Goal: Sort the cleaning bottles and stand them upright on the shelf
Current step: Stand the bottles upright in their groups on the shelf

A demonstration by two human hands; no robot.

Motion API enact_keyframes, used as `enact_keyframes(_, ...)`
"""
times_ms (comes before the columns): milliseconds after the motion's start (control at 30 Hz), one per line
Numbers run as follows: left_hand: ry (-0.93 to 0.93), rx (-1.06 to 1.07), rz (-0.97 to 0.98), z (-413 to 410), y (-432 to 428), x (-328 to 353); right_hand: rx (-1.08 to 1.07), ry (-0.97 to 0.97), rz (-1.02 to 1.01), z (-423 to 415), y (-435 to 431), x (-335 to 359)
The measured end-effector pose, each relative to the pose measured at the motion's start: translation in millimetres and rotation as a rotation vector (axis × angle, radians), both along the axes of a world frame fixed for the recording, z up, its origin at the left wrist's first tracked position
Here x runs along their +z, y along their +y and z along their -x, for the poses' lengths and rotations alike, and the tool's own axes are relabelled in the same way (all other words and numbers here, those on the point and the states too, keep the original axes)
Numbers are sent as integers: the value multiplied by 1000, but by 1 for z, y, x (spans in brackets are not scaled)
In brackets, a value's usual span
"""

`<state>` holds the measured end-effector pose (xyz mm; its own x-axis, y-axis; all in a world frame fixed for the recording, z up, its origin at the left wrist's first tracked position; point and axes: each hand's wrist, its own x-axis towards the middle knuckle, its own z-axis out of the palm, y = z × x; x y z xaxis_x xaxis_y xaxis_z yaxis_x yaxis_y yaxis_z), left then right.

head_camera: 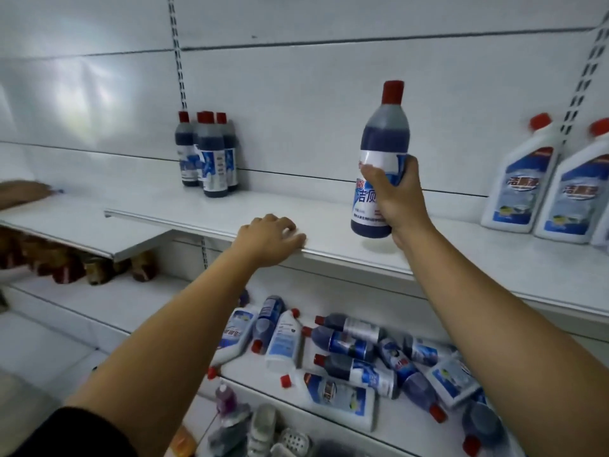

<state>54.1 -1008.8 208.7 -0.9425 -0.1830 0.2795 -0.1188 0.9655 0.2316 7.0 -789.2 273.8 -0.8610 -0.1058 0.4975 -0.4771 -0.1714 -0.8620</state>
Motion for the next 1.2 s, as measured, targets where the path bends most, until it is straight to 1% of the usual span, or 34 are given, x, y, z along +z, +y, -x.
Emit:
enact_keyframes(200,-25,24,4,9,-67,0,103,42,-65,17,-99,4)
enact_keyframes(333,-109,43,-5,22,-125,7,160,68,-72,35,-167,11)
enact_keyframes(433,-150,97,-20,33,-173,12,188,78,-83,48,-216,18)
enact_keyframes(567,-144,183,-9,45,-230,12,228,94,-112,60,-274,24)
enact_keyframes(700,-126,226,-13,53,-281,12,222,99,-150,67,-318,17)
enact_keyframes(900,-153,123,-38,66,-345,16,188,101,-236,66,-372,6)
enact_keyframes(1067,-193,15,-85,73,-388,22,45,71,-318,65,-413,1)
enact_keyframes(1200,-170,-55,-99,74,-402,20,-30,15,-409,61,-438,-10)
